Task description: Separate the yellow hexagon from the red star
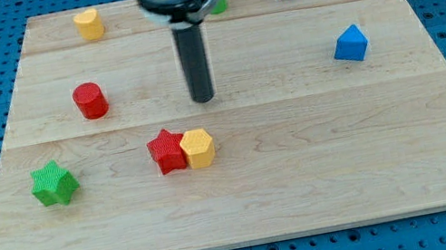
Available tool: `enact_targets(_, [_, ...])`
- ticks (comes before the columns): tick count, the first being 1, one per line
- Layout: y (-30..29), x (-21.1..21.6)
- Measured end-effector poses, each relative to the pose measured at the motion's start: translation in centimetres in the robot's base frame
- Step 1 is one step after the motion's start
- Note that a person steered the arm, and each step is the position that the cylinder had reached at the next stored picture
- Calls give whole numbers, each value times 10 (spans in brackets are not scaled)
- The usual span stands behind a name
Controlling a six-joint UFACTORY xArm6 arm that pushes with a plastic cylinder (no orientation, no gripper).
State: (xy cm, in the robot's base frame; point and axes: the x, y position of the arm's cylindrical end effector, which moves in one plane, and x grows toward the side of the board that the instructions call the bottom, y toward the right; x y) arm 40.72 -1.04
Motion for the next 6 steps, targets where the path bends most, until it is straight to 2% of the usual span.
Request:
enact_targets(2, [55,-9])
enact_targets(3, [44,37])
enact_targets(5, [13,95])
enact_targets(6, [-1,99])
